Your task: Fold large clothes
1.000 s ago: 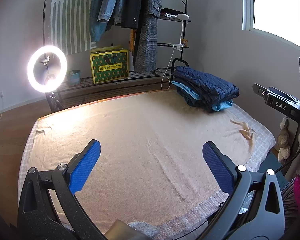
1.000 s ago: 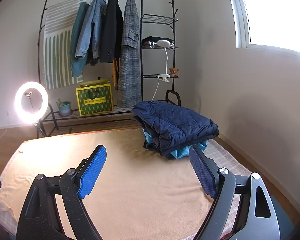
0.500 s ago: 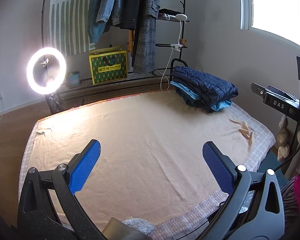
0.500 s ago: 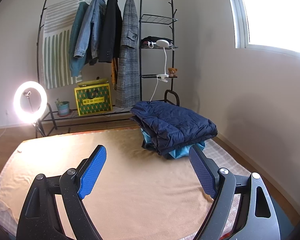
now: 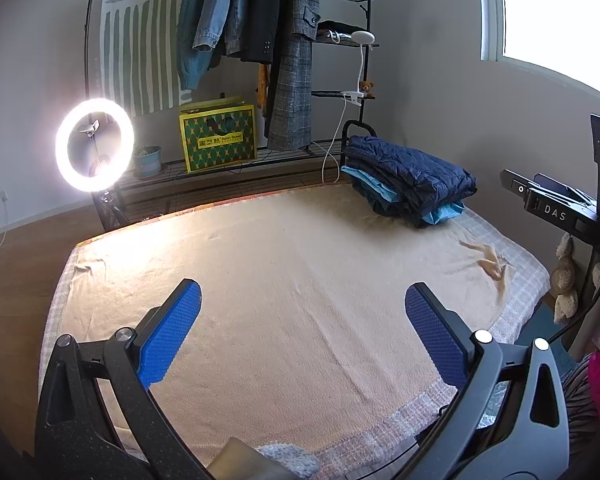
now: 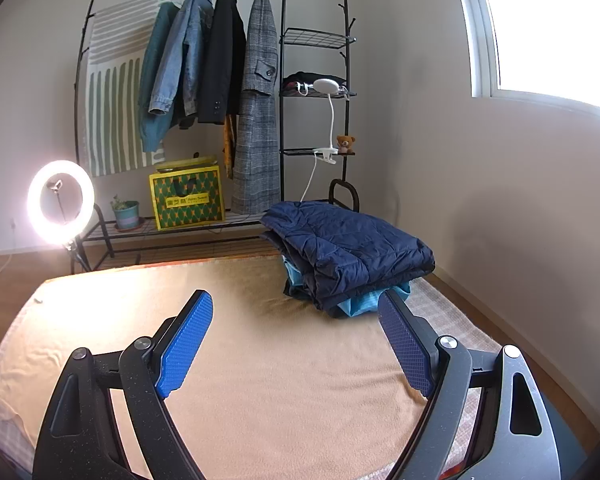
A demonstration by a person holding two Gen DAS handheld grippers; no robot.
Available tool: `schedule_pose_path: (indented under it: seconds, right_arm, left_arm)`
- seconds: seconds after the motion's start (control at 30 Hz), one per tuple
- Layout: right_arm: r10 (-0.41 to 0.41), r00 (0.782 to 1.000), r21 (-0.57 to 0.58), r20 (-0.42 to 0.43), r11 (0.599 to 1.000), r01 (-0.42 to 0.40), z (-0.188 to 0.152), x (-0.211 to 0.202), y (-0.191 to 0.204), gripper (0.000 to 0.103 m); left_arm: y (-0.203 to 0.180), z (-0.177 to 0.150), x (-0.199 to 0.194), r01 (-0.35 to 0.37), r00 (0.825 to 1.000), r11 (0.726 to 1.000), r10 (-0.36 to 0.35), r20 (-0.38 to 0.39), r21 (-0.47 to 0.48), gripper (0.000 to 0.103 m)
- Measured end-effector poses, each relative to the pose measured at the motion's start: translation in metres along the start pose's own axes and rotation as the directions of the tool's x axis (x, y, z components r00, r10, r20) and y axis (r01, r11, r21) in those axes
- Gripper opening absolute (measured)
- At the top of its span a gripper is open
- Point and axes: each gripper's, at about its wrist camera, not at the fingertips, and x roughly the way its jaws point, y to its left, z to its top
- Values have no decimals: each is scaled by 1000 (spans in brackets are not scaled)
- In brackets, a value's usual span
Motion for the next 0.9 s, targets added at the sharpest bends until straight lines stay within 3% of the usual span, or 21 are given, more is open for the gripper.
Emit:
schedule_pose_path:
  seconds: [0.9]
  right_arm:
    - [4,1000,-8,-9,1000,-4,-2,5,-3,85]
  left_arm:
    - [-3,6,-1,-9,1000,1000,9,23,20,103]
